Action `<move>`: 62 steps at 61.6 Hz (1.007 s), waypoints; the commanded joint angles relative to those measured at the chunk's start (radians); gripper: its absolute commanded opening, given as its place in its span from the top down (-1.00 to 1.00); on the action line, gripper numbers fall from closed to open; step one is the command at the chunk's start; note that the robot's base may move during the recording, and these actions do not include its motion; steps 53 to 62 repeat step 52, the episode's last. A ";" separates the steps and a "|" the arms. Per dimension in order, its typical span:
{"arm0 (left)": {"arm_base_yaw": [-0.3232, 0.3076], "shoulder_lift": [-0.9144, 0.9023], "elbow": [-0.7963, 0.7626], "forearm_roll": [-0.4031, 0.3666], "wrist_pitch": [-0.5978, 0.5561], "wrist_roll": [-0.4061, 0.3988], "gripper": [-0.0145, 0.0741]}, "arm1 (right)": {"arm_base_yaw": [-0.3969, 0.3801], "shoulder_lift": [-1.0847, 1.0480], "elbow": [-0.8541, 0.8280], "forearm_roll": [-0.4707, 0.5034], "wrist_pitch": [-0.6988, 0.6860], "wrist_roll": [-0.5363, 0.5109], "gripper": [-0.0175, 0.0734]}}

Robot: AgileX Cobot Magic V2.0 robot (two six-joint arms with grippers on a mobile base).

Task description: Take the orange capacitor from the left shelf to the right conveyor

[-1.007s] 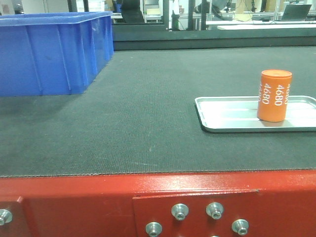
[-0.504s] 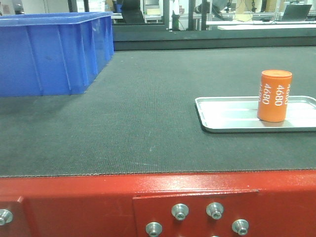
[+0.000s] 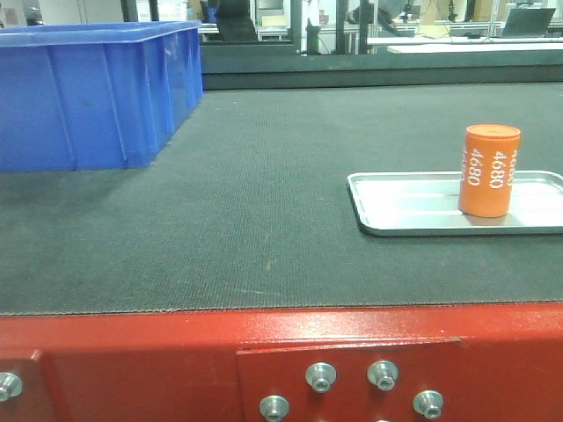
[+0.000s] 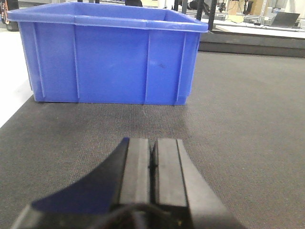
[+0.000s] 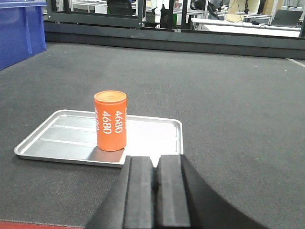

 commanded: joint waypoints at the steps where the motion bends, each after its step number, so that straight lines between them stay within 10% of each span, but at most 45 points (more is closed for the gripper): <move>1: -0.005 -0.016 -0.007 0.000 -0.088 0.000 0.91 | -0.004 -0.023 0.004 0.002 -0.104 -0.011 0.49; 62: -0.005 -0.016 -0.007 0.000 -0.088 0.000 0.91 | -0.004 -0.021 0.003 0.002 -0.088 -0.011 0.49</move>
